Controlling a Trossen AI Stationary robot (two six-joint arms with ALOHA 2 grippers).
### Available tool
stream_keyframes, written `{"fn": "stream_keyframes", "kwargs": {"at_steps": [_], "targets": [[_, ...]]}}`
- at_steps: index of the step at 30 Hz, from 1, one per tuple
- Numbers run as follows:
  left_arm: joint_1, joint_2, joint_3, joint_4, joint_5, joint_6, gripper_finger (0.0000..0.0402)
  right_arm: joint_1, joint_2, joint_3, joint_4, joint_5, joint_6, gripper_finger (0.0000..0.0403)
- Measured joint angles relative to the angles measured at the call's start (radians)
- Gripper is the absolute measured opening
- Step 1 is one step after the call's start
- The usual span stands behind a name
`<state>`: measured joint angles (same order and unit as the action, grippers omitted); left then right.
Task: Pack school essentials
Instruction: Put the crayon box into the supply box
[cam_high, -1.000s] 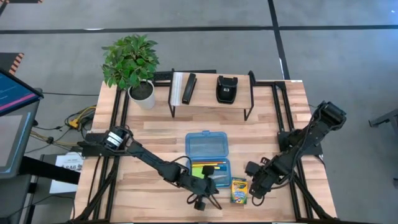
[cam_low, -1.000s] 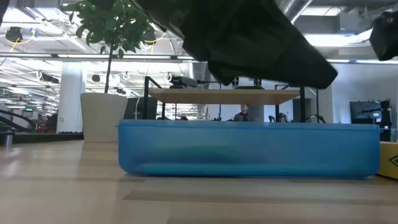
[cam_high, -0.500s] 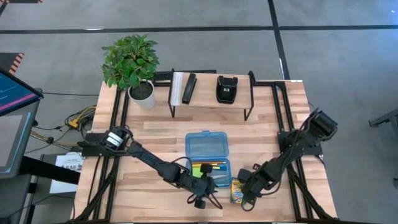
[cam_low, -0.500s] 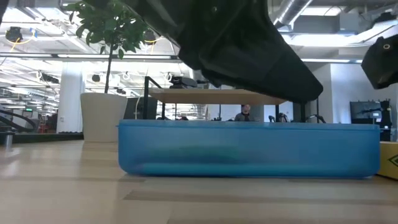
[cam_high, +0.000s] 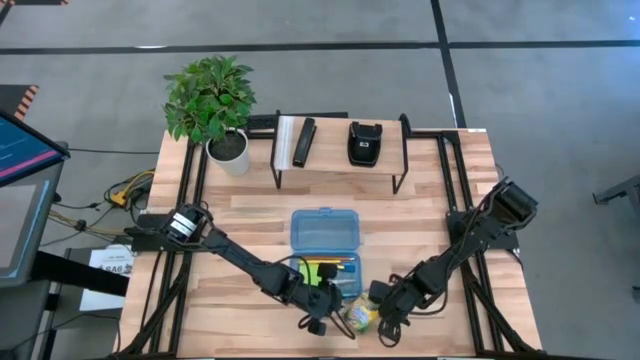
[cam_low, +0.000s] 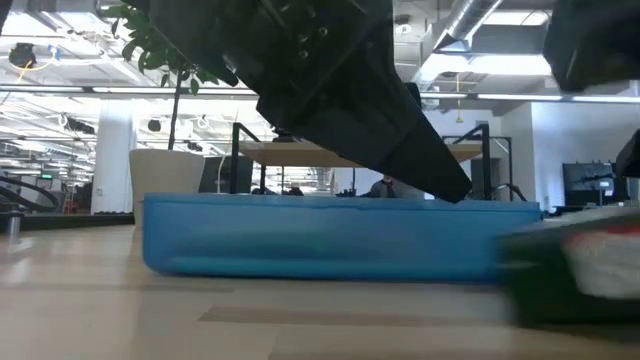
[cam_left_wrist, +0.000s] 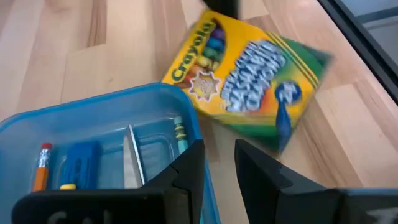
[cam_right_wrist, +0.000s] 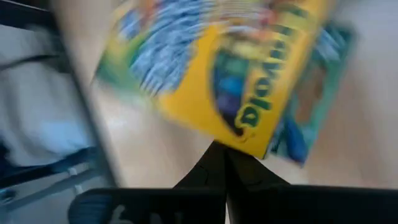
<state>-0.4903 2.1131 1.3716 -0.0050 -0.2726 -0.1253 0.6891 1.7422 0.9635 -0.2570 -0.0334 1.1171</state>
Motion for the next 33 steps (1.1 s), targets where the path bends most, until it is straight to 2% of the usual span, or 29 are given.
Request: {"fn": "stream_keyframes", "kwargs": {"at_steps": [8, 17, 23, 29, 33], "targets": [[-0.032, -0.026, -0.001, -0.038, 0.006, -0.001, 0.0075, -0.003, -0.001, 0.000, -0.050, -0.090, -0.009, 0.0008], [-0.093, -0.034, 0.000, -0.035, 0.050, -0.054, 0.0081, -0.035, -0.001, 0.000, -0.249, -0.092, -0.003, 0.0008], [-0.103, -0.032, 0.000, -0.025, 0.007, -0.092, 0.0116, -0.088, -0.001, 0.000, -0.224, -0.049, -0.062, 0.0008], [-0.102, -0.004, -0.001, -0.026, -0.003, -0.149, 0.0156, -0.116, 0.018, 0.000, -0.157, -0.046, -0.103, 0.0008], [-0.099, 0.000, 0.001, -0.012, -0.005, -0.198, 0.0168, -0.116, 0.029, 0.001, -0.145, -0.050, -0.105, 0.0008]]}}
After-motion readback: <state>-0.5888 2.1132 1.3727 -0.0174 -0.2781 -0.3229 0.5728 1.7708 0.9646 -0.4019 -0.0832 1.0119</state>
